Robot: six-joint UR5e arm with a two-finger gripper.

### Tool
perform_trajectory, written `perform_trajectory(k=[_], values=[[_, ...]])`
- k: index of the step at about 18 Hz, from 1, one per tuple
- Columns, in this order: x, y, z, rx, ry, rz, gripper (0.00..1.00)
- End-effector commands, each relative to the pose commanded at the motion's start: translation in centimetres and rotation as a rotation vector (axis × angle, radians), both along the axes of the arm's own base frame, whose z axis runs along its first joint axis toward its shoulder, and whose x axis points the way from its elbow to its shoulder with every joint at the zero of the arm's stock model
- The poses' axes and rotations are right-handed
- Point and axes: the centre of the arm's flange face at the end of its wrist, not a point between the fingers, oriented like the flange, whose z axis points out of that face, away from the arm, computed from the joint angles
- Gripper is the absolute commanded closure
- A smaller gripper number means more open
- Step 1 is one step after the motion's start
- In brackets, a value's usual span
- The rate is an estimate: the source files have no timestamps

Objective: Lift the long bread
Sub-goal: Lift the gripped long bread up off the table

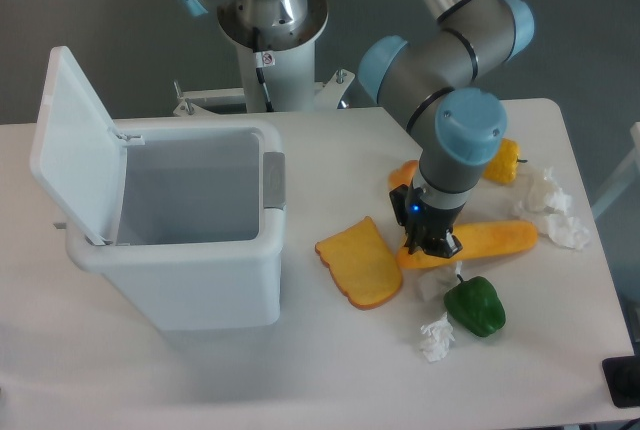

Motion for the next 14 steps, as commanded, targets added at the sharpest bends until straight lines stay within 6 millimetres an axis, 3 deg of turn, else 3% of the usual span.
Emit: perform_trajectory(k=[8, 14], values=[[-0.6, -0.4, 7.2, 0.089, -0.029, 0.082, 0.94], [-0.6, -3.0, 11.4, 0.214, -0.052, 0.126, 0.94]])
